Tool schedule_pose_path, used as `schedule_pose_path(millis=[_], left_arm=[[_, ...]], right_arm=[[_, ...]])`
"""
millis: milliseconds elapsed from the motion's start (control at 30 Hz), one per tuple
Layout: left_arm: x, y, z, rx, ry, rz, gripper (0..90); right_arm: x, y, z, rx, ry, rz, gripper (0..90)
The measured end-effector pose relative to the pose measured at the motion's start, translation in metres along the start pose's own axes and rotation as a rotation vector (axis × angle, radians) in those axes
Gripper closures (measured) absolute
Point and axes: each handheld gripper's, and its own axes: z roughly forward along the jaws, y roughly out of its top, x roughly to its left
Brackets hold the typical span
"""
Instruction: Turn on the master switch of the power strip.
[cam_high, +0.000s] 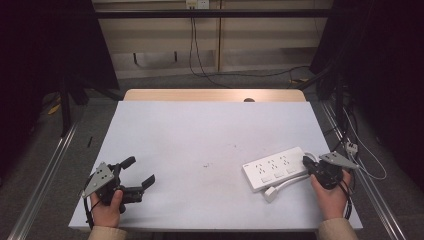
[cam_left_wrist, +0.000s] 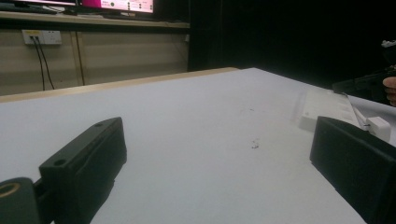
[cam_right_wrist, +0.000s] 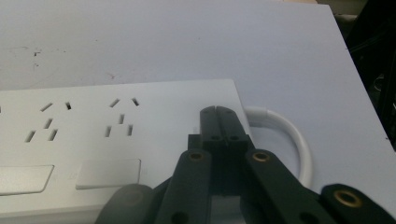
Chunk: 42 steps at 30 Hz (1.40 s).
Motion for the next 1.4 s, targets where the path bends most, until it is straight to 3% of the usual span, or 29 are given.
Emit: schedule_pose_path(millis=[1400], left_arm=[[0.0019,0.0005,-0.0011,0.003,0.005,0.005,3.5]], right_arm=[[-0.0002,-0.0009,-0.0016,-0.025,0.018,0.006,90.0]])
